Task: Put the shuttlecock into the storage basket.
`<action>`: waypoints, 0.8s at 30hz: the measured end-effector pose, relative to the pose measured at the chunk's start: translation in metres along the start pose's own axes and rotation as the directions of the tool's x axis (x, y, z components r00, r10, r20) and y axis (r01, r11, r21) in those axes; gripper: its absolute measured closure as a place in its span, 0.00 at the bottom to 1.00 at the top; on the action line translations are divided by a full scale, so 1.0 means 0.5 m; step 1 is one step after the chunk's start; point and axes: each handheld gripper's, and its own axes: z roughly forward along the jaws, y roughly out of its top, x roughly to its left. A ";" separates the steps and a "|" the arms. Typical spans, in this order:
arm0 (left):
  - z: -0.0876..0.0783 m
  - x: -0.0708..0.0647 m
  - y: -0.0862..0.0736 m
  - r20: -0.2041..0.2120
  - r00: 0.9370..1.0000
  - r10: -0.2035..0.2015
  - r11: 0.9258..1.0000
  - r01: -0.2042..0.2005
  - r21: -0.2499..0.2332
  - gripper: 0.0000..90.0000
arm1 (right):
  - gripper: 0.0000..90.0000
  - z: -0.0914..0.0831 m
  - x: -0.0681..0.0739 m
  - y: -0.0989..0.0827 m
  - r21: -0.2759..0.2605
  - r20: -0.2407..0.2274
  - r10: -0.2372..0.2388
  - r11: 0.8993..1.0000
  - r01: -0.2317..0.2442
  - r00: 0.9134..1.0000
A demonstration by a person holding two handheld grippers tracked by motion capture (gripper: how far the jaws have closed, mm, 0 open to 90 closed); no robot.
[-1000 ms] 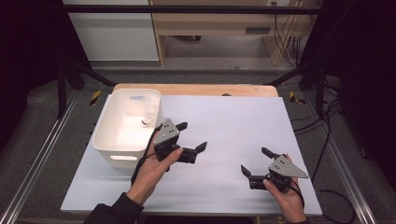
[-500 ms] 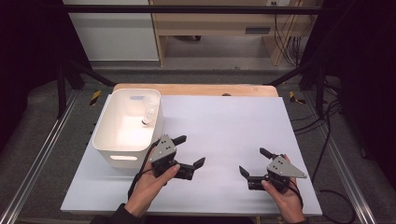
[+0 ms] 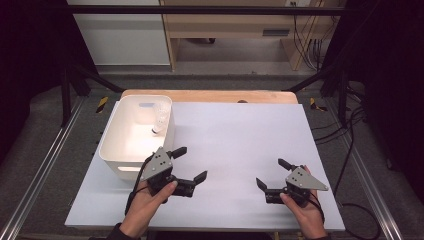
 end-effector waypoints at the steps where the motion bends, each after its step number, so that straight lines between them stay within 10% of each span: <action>1: -0.004 0.002 0.003 -0.003 1.000 0.000 1.000 0.000 -0.005 0.03 | 0.03 0.000 0.000 0.000 -0.001 -0.001 -0.001 1.000 0.001 1.000; 24: -0.079 0.018 0.028 -0.058 0.998 0.022 0.995 -0.028 -0.096 0.02 | 0.03 -0.003 -0.002 0.001 -0.004 0.002 -0.013 1.000 0.013 1.000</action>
